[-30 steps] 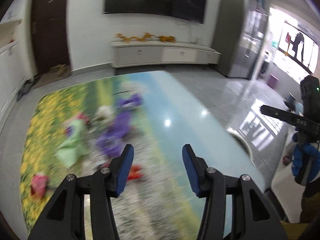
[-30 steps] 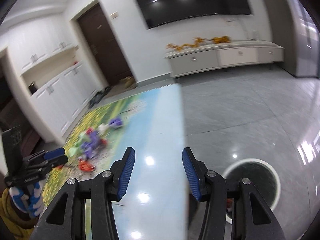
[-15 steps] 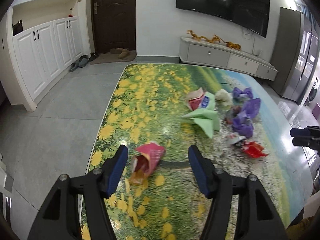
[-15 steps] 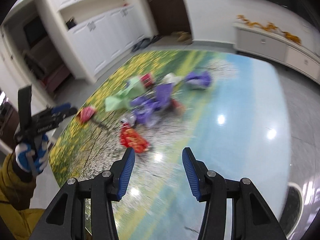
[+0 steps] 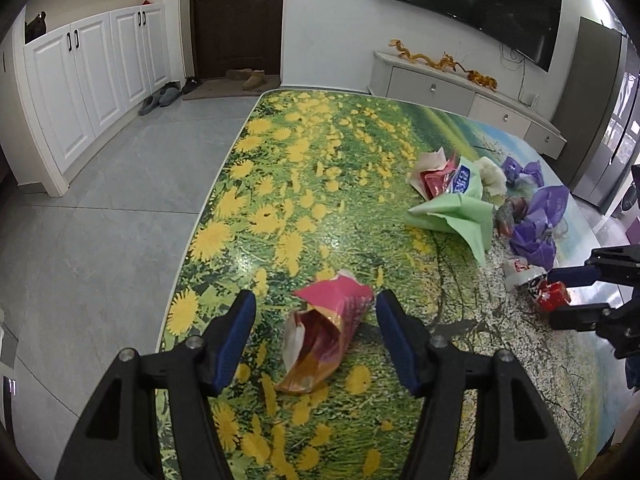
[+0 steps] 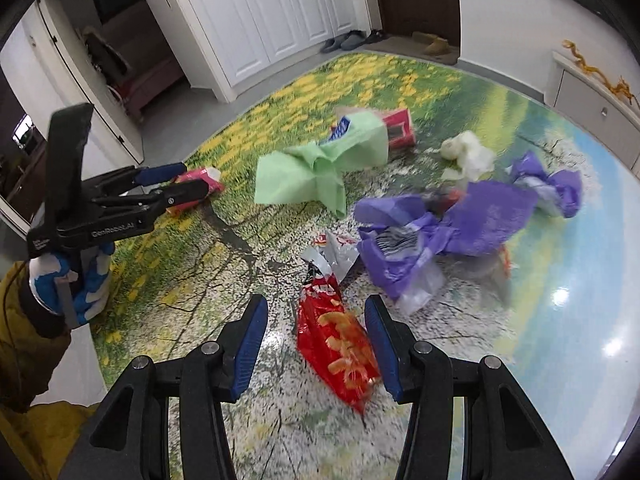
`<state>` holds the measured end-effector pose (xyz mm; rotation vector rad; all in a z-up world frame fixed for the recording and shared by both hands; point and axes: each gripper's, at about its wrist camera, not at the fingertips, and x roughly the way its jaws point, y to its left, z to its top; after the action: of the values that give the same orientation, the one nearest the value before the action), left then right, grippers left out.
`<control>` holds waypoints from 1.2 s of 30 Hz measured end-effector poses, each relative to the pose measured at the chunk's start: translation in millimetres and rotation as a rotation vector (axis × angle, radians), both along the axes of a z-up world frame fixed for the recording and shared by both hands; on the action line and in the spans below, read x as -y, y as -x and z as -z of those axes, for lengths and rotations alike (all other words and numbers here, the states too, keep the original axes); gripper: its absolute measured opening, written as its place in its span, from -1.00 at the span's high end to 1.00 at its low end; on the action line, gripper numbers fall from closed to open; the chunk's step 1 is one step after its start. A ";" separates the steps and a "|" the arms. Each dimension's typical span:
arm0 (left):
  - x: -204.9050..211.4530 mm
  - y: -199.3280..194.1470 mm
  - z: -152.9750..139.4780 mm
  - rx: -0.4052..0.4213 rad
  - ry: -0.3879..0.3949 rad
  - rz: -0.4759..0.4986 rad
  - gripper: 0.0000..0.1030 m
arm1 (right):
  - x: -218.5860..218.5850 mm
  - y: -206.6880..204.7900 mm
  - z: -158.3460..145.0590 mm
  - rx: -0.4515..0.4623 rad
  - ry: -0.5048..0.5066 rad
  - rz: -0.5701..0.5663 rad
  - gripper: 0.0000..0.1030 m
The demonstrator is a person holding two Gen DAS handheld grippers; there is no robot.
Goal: Collect trash
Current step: 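Grasp the pink bag with the left gripper while the right gripper grasps the red chip bag, then carry the pink bag and red chip bag to the bin and release both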
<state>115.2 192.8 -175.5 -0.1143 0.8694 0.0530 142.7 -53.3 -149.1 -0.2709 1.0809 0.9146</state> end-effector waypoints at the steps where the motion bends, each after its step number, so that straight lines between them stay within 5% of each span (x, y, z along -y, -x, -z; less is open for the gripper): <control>1: 0.7 -0.2 1.4 -0.003 0.000 0.001 -0.13 | -1.5 -0.9 3.7 -0.007 0.002 -0.002 0.10; 6: 3.0 -1.1 3.6 -0.010 -0.004 0.008 0.31 | 8.4 -0.4 7.2 0.002 -0.020 0.018 0.46; 9: 5.9 1.6 2.4 -0.002 -0.015 0.013 0.36 | 18.2 2.7 2.5 0.011 -0.047 0.034 0.64; 22: 35.2 26.2 -34.4 0.074 0.095 0.078 0.41 | 70.0 27.2 -41.8 0.072 -0.190 0.087 0.64; 29: 83.3 28.6 -68.7 0.121 0.106 0.194 0.41 | 156.9 37.6 -75.5 0.146 -0.289 0.269 0.64; 36: 160.5 5.3 -98.1 0.125 0.205 0.368 0.41 | 272.0 61.5 -80.7 0.213 -0.315 0.537 0.64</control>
<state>109.9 32.4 -77.4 -0.1455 0.7583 -0.3846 81.2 -325.3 -68.5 0.1775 0.7421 0.5429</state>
